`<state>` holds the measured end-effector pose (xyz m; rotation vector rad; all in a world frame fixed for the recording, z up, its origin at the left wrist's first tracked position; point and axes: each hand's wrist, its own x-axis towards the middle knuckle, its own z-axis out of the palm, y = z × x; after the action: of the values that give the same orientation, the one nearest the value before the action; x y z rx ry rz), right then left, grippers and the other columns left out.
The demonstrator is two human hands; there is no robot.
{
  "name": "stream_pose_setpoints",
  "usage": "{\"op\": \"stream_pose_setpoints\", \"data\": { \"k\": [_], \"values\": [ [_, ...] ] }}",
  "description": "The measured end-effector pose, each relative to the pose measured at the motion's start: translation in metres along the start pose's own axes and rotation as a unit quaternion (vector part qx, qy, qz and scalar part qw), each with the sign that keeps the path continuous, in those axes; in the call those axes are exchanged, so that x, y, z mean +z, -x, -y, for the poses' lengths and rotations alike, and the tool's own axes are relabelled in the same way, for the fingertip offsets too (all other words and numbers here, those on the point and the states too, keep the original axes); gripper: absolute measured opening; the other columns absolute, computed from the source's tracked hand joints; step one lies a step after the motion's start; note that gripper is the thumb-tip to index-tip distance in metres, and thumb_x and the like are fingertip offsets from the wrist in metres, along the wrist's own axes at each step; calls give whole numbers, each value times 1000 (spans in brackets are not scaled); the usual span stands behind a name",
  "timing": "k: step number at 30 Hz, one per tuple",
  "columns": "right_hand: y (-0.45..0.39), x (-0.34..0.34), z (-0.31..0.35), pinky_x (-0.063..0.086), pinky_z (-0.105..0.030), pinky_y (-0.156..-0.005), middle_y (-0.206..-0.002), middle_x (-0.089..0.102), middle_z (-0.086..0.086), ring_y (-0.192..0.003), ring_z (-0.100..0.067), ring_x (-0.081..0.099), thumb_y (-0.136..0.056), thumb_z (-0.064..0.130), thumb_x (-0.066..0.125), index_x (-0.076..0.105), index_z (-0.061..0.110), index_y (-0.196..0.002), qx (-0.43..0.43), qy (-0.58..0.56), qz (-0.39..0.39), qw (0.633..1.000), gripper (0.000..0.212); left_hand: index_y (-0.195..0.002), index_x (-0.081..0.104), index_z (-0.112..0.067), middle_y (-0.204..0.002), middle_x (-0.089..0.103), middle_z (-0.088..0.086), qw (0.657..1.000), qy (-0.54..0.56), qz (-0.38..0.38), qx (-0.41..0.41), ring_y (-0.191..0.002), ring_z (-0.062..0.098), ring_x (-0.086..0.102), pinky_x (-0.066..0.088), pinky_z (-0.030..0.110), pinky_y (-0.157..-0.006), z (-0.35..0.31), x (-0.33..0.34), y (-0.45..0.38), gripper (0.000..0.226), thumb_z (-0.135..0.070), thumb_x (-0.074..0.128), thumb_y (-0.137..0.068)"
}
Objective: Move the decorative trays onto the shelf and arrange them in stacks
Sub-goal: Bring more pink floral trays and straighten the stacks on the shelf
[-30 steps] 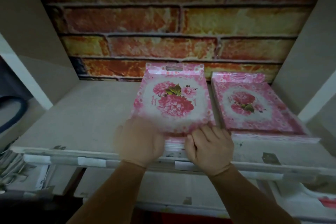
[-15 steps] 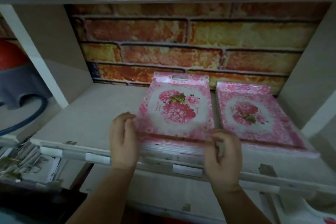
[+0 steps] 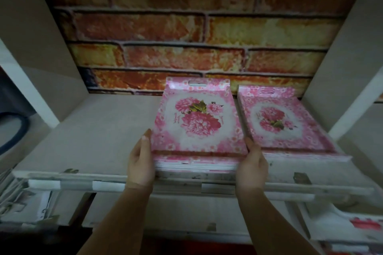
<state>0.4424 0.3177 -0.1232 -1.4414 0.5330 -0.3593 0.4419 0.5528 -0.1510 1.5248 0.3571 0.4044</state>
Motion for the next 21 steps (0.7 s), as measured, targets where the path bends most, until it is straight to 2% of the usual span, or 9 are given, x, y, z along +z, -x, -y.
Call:
{"op": "stream_pose_setpoints", "data": {
  "k": [3, 6, 7, 10, 12, 13, 15, 17, 21],
  "values": [
    [-1, 2, -5, 42, -37, -115, -147, 64, -2, -132, -21, 57, -109, 57, 33, 64, 21, -149, -7, 1, -4, 1000, 62, -133, 74, -39, -128, 77, -11, 1000, -11, -10, 5, -123, 15, 71, 55, 50, -110, 5, -2, -5, 77, -94, 44, -88],
    [2, 4, -8, 44, -45, -119, -146, 66, -2, -135, -25, 59, -91, 73, 28, 66, 24, -146, -20, 2, 4, 1000, 83, -123, 76, -44, -121, 78, -17, 999, -13, -35, 17, -119, 8, 70, 54, 44, -110, 6, -2, -6, 61, -84, 41, -94],
    [1, 4, -8, 47, -41, -114, -146, 67, -3, -132, -25, 61, -91, 74, 28, 67, 24, -146, -25, 4, 4, 1000, 85, -127, 75, -44, -123, 77, -17, 999, -24, -31, 17, -119, 10, 70, 54, 45, -111, 6, -3, -6, 65, -86, 39, -93],
    [-3, 1, -11, 48, -27, -98, -144, 67, -4, -120, -21, 67, -107, 65, 29, 66, 21, -147, -42, 13, 14, 999, 70, -143, 65, -45, -135, 70, -18, 997, -67, -8, 27, -131, 16, 64, 47, 42, -115, 7, -9, -8, 82, -93, 32, -85],
    [-6, -3, -12, 44, -32, -107, -147, 66, -5, -131, -26, 62, -103, 71, 27, 67, 25, -146, -43, 25, 29, 998, 75, -151, 57, -43, -142, 65, -17, 997, -66, 46, 17, -138, 17, 60, 43, 40, -117, 4, -14, -10, 85, -91, 32, -86],
    [-7, -4, -13, 41, -35, -111, -148, 64, -5, -137, -28, 58, -100, 74, 26, 67, 27, -146, -38, 29, 34, 998, 77, -153, 56, -41, -144, 66, -14, 995, -29, 96, -1, -139, 18, 60, 43, 43, -118, 1, -16, -10, 85, -91, 32, -89],
    [-9, -6, -15, 37, -35, -111, -151, 61, -5, -140, -29, 54, -107, 71, 26, 63, 26, -149, -25, 28, 41, 998, 72, -153, 55, -34, -146, 69, -3, 980, 76, 176, -53, -136, 24, 64, 46, 48, -115, -6, -18, -11, 84, -89, 29, -94],
    [-12, -7, -18, 34, -34, -110, -152, 59, -4, -141, -26, 52, -110, 66, 26, 58, 23, -154, -8, 17, 48, 999, 70, -153, 54, -27, -146, 69, 4, 970, 128, 192, -79, -135, 28, 65, 47, 50, -113, -12, -18, -13, 81, -79, 24, -98],
    [-16, -9, -17, 32, -41, -116, -155, 57, 4, -144, -22, 49, -103, 78, 26, 58, 32, -153, 27, 14, 89, 996, 76, -155, 53, -21, -146, 68, 9, 965, 128, 218, -62, -136, 31, 65, 52, 50, -114, -10, -16, -17, 76, -66, 17, -105]
  ]
}}
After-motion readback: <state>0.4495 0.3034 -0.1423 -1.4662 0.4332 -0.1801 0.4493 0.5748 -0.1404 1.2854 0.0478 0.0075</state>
